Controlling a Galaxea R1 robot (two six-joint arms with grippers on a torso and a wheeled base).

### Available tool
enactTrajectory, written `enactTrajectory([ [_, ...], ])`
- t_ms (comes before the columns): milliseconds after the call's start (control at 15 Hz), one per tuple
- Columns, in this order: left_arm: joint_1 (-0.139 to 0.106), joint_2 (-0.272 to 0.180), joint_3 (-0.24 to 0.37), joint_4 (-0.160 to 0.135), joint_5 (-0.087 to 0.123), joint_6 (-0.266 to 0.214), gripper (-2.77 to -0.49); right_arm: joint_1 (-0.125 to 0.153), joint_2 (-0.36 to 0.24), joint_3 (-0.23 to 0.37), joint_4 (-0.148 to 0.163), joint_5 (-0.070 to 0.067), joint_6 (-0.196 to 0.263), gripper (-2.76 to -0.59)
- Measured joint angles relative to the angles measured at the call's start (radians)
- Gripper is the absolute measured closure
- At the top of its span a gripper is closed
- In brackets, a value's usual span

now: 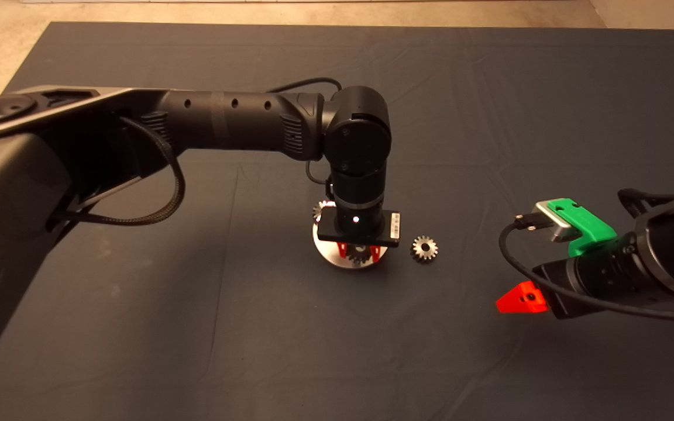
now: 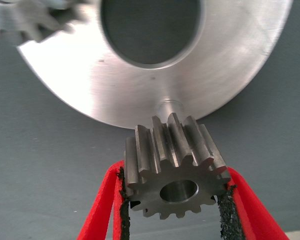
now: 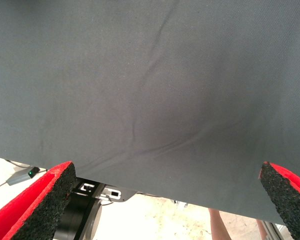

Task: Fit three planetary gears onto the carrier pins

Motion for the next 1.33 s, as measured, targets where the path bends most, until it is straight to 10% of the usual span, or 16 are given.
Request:
enactTrajectory([
  [1333,0.001,0.003,-0.05,-0.006,-0.02,-0.02,-0.88,0.0,0.0,0.0,0.0,0.0,0.0,-2.75],
])
